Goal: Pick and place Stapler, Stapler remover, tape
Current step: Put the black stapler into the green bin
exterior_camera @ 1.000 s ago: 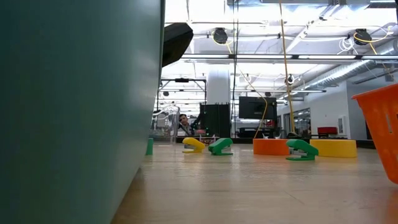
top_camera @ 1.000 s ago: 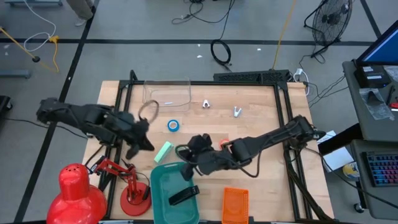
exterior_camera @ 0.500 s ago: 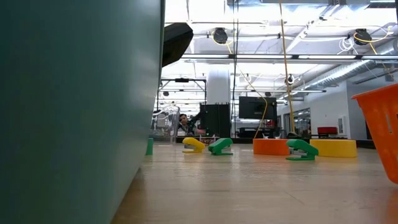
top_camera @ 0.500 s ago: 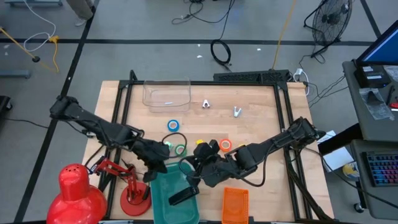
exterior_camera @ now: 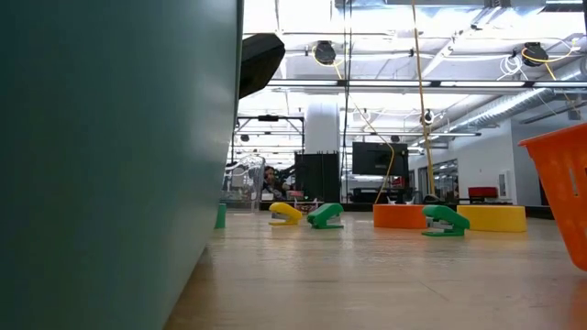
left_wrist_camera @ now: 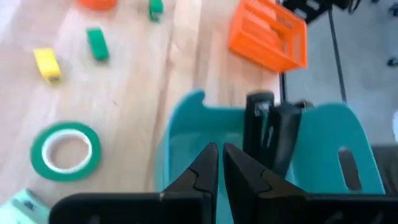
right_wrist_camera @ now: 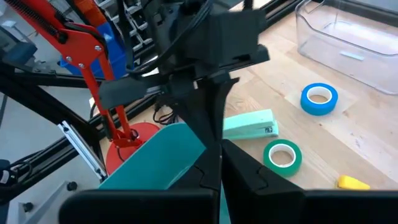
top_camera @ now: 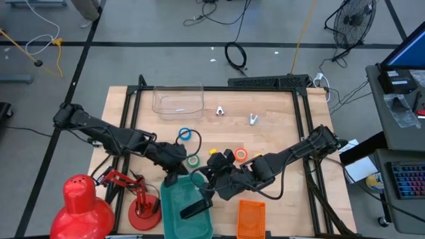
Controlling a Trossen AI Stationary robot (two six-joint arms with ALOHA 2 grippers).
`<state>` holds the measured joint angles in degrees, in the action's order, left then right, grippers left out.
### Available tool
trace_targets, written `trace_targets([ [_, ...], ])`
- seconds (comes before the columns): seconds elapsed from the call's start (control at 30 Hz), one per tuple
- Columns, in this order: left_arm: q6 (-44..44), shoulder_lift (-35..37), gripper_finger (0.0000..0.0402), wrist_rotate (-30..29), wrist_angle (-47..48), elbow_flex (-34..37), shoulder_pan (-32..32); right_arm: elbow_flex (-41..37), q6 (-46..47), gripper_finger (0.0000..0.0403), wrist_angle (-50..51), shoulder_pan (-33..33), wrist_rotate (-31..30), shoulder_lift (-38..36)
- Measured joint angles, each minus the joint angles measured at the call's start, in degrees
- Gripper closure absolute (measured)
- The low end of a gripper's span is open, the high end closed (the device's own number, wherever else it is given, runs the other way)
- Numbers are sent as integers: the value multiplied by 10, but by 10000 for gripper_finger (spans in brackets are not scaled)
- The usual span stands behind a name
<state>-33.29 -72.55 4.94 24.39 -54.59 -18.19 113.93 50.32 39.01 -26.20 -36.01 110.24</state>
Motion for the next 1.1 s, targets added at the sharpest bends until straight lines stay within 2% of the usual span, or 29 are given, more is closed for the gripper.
trace_targets([
  [0.73,0,0,376,-12,-114,0,2,0,0,403,-6,11,0,0],
  [1.1,0,0,376,-13,-127,0,2,0,-1,403,-6,11,0,0],
])
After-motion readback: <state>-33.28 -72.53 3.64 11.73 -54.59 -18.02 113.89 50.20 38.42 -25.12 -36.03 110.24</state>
